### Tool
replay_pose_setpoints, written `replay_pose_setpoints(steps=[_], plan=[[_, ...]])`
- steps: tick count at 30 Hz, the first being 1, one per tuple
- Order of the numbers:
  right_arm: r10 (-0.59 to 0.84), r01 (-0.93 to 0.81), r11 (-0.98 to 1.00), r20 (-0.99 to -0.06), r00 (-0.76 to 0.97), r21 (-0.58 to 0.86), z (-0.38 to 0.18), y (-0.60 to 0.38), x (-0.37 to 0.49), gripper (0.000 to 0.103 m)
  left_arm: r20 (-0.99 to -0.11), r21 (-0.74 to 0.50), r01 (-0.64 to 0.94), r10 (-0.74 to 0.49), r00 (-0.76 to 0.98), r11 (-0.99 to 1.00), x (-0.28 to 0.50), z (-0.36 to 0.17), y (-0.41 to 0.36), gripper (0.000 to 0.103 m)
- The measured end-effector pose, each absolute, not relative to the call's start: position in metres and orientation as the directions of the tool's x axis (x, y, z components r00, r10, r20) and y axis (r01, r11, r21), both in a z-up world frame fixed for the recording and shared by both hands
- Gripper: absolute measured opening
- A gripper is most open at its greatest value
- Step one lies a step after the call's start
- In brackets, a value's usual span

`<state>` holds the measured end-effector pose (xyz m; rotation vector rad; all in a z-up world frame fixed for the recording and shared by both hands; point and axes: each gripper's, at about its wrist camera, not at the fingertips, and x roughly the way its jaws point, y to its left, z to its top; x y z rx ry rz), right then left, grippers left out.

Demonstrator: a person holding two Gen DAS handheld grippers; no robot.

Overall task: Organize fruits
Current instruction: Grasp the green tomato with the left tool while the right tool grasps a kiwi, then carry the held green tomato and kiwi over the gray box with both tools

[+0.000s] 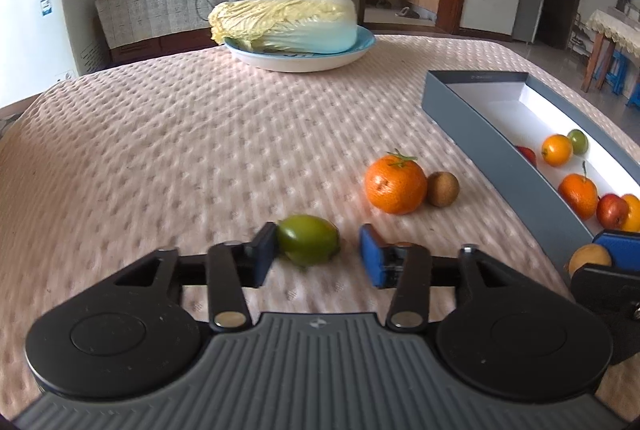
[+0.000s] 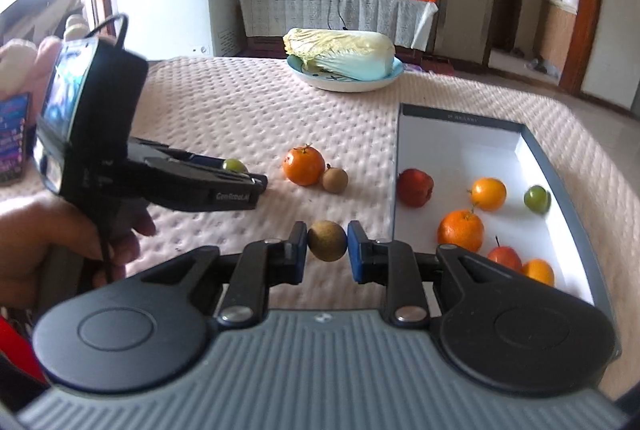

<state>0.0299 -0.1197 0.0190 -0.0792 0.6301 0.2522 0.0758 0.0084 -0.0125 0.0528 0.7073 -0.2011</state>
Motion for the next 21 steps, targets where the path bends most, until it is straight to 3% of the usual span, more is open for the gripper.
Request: replay_pose_setpoints(steps=[6, 15, 17, 21], plan=[[0.265, -0.265, 0.960, -0.583, 0.768, 0.088, 0.026, -0.130, 0.023, 0.025, -0.654, -0.036, 0.201, -0.175, 0.736, 0.979, 0.076, -0.013, 0.007, 0.066], [0.328, -0.303, 0.943, -0.538, 0.777, 0.137, 0.043, -0.140, 0.007, 0.025, -0.656, -0.043, 0.189, -0.170, 0.735, 0.981, 0.073, -0.012, 0.016, 0.066], [0.338, -0.309, 0.940, -0.535, 0.775, 0.145, 0.043, -0.140, 0.008, 0.025, -0.654, -0.040, 0.178, -0.161, 0.739, 0.983, 0.073, -0.012, 0.016, 0.062], [0.351, -0.317, 0.935, -0.534, 0.769, 0.158, 0.042, -0.141, 0.012, 0.025, -0.652, -0.017, 0.139, -0.116, 0.750, 0.990, 0.073, -0.012, 0.016, 0.045]])
